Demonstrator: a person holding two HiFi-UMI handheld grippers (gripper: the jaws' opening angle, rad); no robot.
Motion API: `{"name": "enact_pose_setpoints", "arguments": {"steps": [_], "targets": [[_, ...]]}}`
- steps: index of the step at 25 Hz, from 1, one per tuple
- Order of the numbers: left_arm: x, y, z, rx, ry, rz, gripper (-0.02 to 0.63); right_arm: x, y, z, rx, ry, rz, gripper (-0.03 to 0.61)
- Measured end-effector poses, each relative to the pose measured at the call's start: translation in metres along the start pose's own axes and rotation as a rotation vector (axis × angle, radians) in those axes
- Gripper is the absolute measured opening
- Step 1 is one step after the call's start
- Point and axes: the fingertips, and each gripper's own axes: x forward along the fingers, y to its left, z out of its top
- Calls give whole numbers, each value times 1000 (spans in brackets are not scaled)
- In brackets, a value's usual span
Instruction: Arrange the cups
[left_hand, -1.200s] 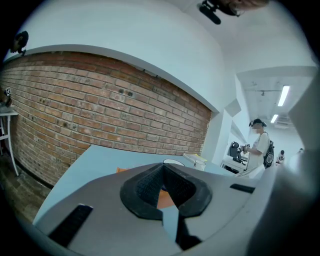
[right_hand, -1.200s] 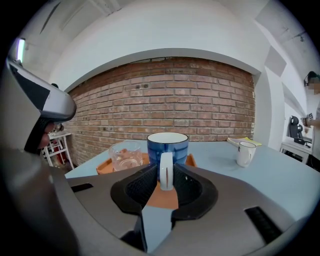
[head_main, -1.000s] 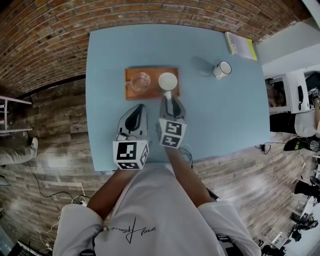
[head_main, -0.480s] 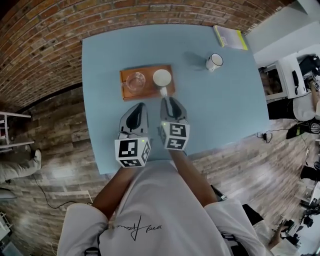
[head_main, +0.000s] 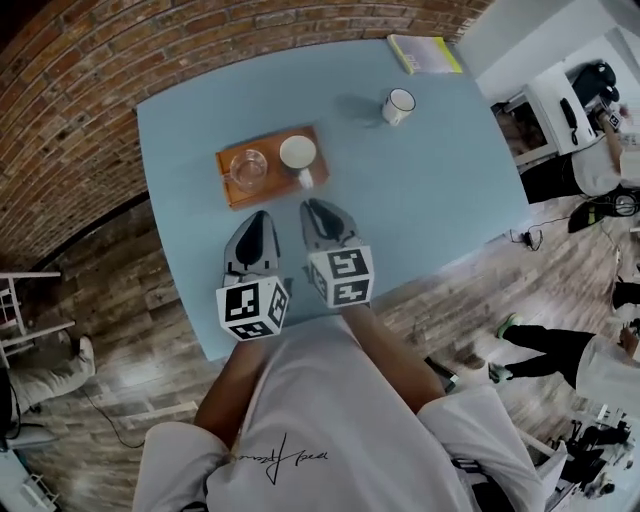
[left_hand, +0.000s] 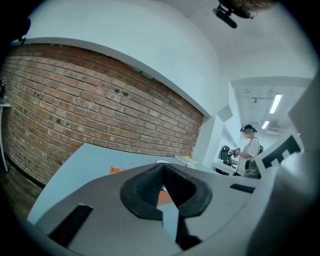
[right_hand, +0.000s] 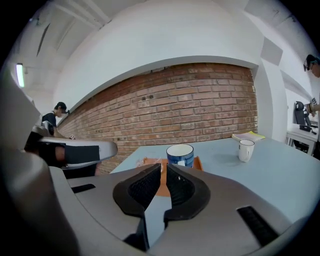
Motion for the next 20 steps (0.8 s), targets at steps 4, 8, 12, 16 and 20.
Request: {"name": "enact_pose_setpoints", "arguments": {"steps": [4, 8, 12, 16, 20], "targets": [[-2, -5, -1, 3, 6, -18, 6, -11, 14, 7, 33, 19, 86, 32], [-5, -7, -1, 6, 6, -46, 6, -24, 29, 19, 24, 11, 176, 21], [-13, -6, -5, 19, 2, -72, 6, -43, 40, 26, -7, 5, 253, 21], [-21, 3, -11, 80, 26, -93, 6, -62, 57, 30, -18, -5, 359, 21], [-19, 17, -15, 140, 57, -139, 7, -73, 67, 30, -21, -7, 422, 21]]}}
